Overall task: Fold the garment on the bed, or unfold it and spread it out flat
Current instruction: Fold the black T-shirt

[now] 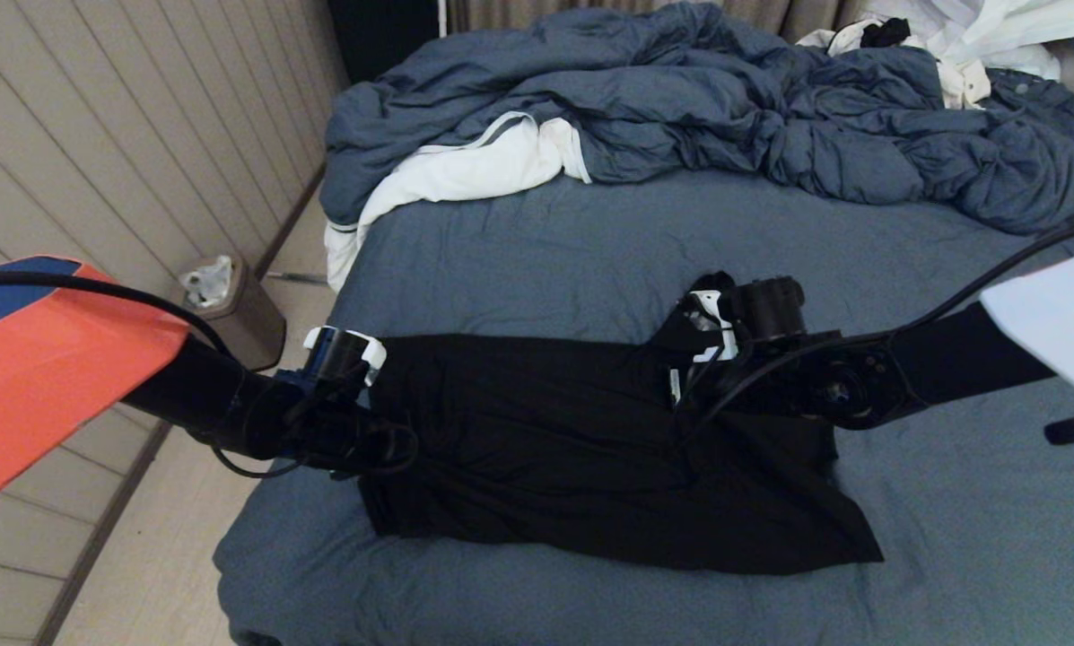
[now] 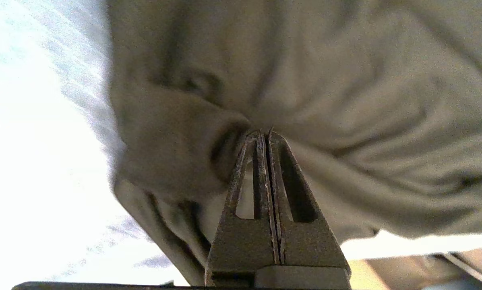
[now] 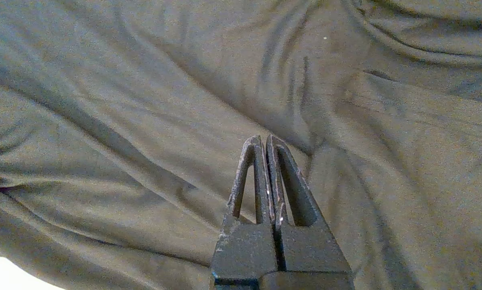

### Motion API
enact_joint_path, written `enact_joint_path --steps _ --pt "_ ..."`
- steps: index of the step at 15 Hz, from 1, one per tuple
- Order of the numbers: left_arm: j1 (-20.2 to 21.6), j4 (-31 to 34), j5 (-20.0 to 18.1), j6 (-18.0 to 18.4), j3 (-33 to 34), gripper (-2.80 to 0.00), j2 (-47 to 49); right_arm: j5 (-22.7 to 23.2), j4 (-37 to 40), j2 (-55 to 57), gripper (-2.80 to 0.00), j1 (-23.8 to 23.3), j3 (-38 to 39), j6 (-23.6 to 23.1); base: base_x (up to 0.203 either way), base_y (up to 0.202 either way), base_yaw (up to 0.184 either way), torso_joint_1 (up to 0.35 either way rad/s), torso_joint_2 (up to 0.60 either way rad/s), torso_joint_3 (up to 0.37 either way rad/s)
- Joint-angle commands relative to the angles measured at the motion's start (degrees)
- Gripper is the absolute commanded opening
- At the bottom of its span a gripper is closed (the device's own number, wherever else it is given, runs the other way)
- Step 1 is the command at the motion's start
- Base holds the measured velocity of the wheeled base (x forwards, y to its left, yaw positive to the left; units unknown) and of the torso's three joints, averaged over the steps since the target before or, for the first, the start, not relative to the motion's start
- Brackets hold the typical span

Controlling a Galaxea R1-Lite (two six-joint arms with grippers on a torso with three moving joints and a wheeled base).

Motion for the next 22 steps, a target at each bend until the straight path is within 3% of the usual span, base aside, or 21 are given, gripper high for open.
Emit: enact_joint_path --steps 1,5,9,12,19,22 --pt "0.3 0.1 -0.1 -0.6 -0.4 -2.80 0.2 0.1 -0.2 -0.5 -2.80 0.0 0.0 0.0 0.000 0.000 0.000 0.000 0.00 0.000" --pt "-3.7 -0.1 -0.1 -0.5 3.8 -2.80 -2.5 0.0 -0.1 -0.4 -2.80 0.0 0.0 0.0 0.000 0.000 0.000 0.000 0.00 0.000" --pt "-3.9 0.3 -0.1 -0.5 4.1 -2.80 -4.5 0.0 -0.1 -0.4 -2.80 -0.1 -0.3 0.1 0.000 0.000 0.000 0.000 0.00 0.000" --pt "-6.8 -0.1 -0.2 -0.4 6.4 -2.80 -4.7 0.0 -0.2 -0.4 -2.80 -0.1 -0.3 0.1 0.000 0.000 0.000 0.000 0.00 0.000" --pt "-7.9 -0.2 0.0 0.0 6.3 -2.80 -0.8 0.0 -0.1 -0.4 -2.80 -0.1 -0.3 0.1 0.000 0.000 0.000 0.000 0.00 0.000" --pt "-7.8 -0.3 2.4 0.0 5.4 -2.80 1.2 0.0 -0.2 -0.4 -2.80 -0.1 -0.3 0.1 0.000 0.000 0.000 0.000 0.00 0.000"
